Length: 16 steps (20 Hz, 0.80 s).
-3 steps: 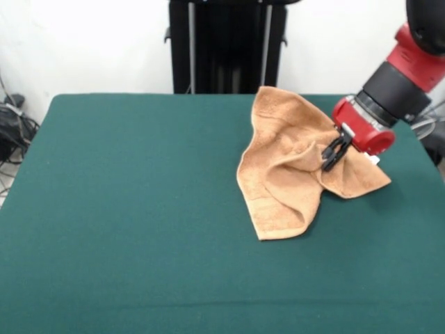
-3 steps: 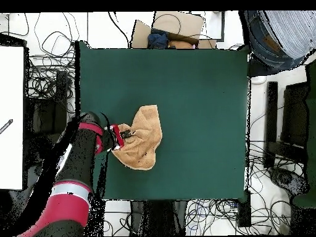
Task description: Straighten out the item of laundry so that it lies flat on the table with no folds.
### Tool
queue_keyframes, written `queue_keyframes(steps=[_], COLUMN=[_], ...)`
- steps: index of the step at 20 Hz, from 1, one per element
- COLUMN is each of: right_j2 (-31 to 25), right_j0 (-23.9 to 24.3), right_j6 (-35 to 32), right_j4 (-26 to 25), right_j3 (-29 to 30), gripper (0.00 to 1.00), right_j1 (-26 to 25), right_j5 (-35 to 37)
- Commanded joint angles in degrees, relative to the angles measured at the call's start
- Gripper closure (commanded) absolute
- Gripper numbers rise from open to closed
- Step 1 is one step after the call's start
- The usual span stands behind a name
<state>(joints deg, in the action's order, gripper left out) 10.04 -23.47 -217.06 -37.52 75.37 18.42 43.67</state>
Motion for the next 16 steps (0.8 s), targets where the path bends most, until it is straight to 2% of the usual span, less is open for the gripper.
queue_keyframes(steps=[1, 16], right_j2=[-8.7, -10.7], right_j0=[1.7, 2.7], right_j6=[11.2, 11.6], right_j4=[4.4, 6.5], right_j3=[-4.1, -11.4], gripper=[1.00, 1.00], right_j1=[-1.6, -4.2], right_j5=[3.5, 10.5])
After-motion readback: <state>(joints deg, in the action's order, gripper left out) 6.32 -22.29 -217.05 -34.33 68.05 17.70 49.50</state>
